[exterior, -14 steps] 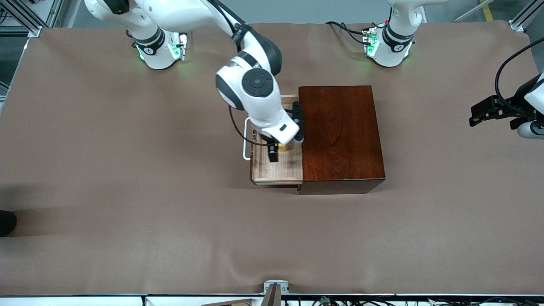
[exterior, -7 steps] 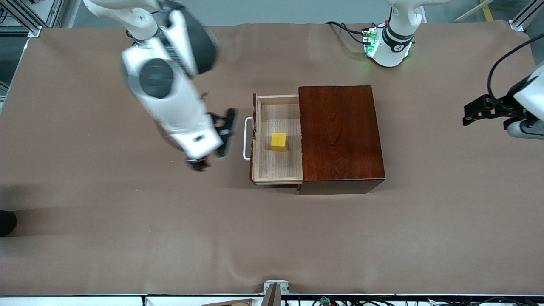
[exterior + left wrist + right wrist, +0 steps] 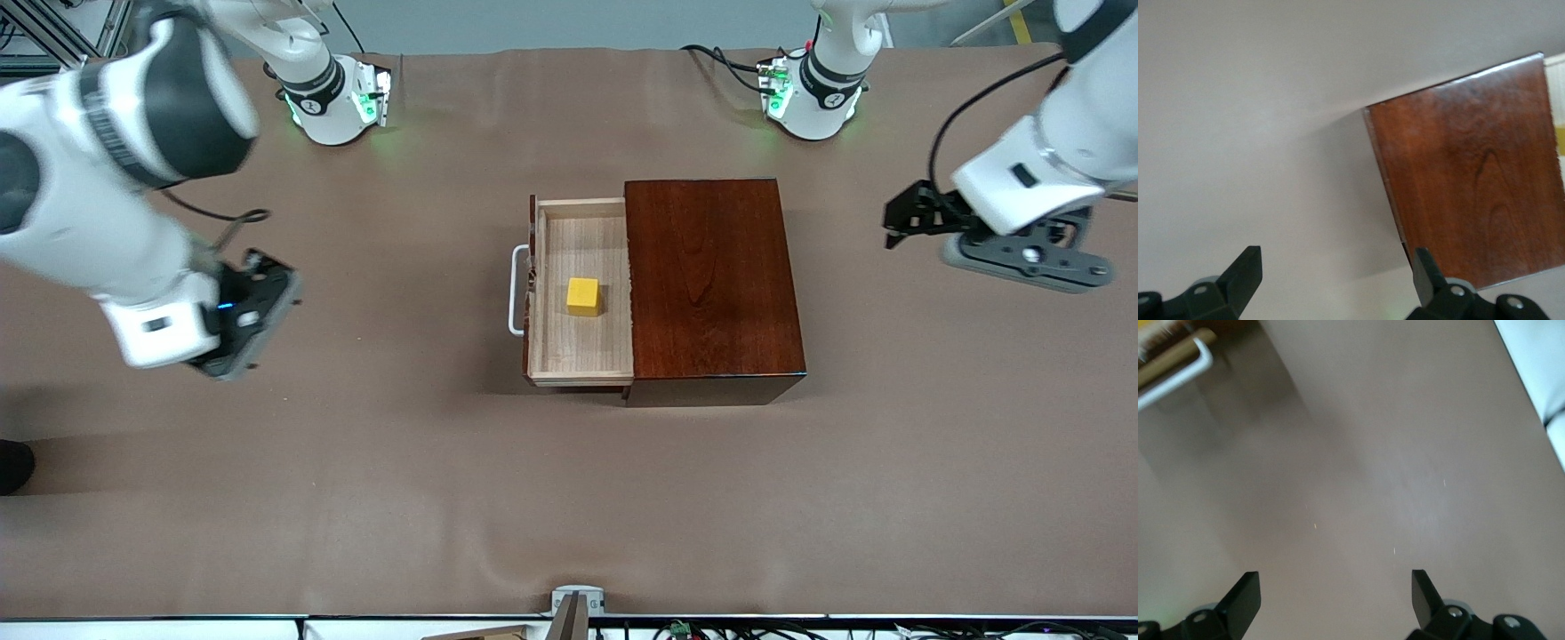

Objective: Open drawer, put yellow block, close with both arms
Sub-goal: 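Withdraw the right gripper while the left gripper reaches the drawer handle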

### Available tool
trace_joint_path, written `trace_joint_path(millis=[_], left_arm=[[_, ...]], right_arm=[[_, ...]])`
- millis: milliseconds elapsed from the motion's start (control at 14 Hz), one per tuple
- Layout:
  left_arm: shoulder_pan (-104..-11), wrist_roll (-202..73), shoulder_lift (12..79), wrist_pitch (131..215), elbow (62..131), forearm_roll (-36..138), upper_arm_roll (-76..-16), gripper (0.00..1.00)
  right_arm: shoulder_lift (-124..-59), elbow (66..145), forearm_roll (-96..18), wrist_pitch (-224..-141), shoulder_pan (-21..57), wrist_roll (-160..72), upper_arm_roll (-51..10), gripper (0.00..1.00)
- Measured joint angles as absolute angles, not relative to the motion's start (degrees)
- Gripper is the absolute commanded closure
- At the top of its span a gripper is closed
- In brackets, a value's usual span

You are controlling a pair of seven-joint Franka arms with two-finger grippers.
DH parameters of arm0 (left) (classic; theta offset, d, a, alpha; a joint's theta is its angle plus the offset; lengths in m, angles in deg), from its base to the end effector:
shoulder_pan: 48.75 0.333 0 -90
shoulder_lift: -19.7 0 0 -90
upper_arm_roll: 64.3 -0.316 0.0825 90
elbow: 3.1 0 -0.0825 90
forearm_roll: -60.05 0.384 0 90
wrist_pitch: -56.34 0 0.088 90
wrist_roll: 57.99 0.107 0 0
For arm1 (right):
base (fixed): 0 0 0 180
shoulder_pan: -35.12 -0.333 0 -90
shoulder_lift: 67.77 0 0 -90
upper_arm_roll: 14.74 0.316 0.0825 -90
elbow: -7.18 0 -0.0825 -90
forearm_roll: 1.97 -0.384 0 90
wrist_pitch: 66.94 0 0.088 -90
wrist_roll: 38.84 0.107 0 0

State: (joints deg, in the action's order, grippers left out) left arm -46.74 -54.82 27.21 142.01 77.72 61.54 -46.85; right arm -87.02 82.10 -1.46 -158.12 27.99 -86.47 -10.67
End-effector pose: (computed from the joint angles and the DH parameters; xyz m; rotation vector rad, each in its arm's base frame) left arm 0.5688 -0.1408 0.6214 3.0916 -0.5016 -0.0652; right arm 0.6424 0.1185 0.5475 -2.7121 -1.5239 0.0688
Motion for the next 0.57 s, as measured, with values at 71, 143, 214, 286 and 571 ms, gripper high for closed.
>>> trace_joint_path(millis=[71,143,214,286,571], left_arm=[[-46.85,-54.81,27.51,142.02,77.93,61.49,-45.21,0.00],[-47.18,-54.82,27.98,142.02,78.14,61.47,-43.41,0.00],[-47.81,-54.83,28.57,142.02,78.30,61.47,-41.84,0.00],[-48.89,-54.88,29.28,142.04,78.43,61.47,-40.84,0.00],[-54.41,-54.60,32.99,145.61,78.56,57.09,-40.31,0.00]], right_arm=[[-86.84,82.10,-1.46,-157.19,29.76,-86.47,-10.66,0.00],[-86.48,82.11,-1.45,-156.32,31.17,-86.44,-10.67,0.00],[-85.91,82.10,-1.45,-155.60,32.42,-86.39,-10.68,0.00],[-85.18,82.10,-1.45,-155.02,33.62,-86.28,-10.69,0.00],[-81.99,82.13,-1.45,-150.51,36.37,-78.47,-10.67,0.00]])
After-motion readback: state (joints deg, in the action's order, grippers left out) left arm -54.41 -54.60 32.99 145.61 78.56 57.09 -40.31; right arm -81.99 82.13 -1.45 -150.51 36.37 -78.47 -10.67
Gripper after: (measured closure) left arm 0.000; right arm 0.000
